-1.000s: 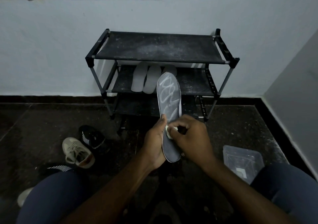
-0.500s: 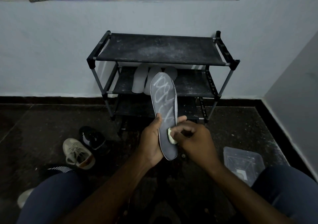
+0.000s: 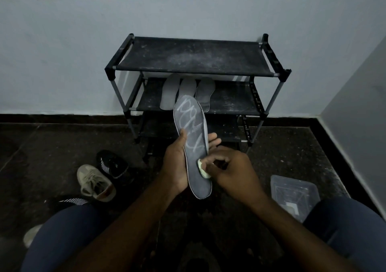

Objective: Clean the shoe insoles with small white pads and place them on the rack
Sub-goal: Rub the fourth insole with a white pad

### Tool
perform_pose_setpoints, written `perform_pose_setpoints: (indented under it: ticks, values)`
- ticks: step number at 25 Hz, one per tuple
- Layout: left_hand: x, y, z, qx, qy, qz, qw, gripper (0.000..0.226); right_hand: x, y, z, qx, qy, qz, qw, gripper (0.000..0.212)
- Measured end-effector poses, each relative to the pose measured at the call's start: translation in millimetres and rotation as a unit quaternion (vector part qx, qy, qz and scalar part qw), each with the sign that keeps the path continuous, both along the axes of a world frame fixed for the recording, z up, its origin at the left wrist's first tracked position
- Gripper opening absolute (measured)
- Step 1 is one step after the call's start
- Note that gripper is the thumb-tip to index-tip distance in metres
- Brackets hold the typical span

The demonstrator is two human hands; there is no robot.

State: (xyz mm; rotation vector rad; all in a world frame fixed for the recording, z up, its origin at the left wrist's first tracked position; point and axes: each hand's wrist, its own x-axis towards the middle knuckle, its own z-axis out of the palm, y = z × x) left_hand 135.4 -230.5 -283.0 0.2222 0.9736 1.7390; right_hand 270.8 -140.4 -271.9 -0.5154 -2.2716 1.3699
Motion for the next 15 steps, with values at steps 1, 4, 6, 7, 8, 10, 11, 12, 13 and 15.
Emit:
perform_pose_setpoints:
  ticks: [1, 4, 6, 7, 8, 10, 11, 12, 13, 15]
  values:
    - [2.0, 0.5, -1.7, -0.006, 0.004, 0.003, 1.0, 0.077, -1.0, -0.5, -0.6, 0.02, 0.0, -0.009, 1.0, 0.012]
    - [11.6, 3.4, -4.7, -0.004, -0.011, 0.02, 1.0, 0.075, -8.6, -2.3, -2.1, 0.066, 0.003, -0.031, 0.997, 0.011]
    - [13.8, 5.3, -6.5, -0.001, -0.026, 0.024, 0.999, 0.076, -12.7, -7.1, -0.4, 0.085, 0.016, -0.038, 0.996, 0.01]
    - [13.3, 4.9, -7.0, -0.001, -0.023, 0.023, 0.999, 0.077, -12.8, -10.4, 0.2, 0.093, 0.023, -0.029, 0.995, 0.01]
    - [12.8, 3.9, -7.1, -0.006, -0.012, 0.025, 1.0, 0.078, -11.6, -13.5, 0.3, 0.099, 0.026, -0.012, 0.995, 0.012]
    - [11.7, 3.2, -6.4, -0.018, 0.006, 0.033, 0.999, 0.078, -7.6, -14.7, -0.7, 0.109, 0.02, 0.02, 0.994, 0.015]
    - [13.3, 2.8, -4.9, -0.015, 0.004, 0.033, 0.999, 0.076, -7.0, -11.3, -1.3, 0.111, 0.016, 0.014, 0.994, 0.015]
    - [17.2, 2.7, -1.9, -0.008, -0.005, 0.029, 1.0, 0.073, -7.6, -6.6, -2.0, 0.111, 0.015, -0.007, 0.994, 0.014]
    - [20.2, 3.0, -0.7, -0.004, -0.012, 0.026, 1.0, 0.068, -8.9, -2.4, -2.0, 0.111, 0.017, -0.031, 0.993, 0.013]
    - [23.3, 4.3, -0.9, -0.009, -0.011, 0.019, 1.0, 0.064, -11.7, -0.5, 0.8, 0.113, 0.027, -0.049, 0.992, 0.012]
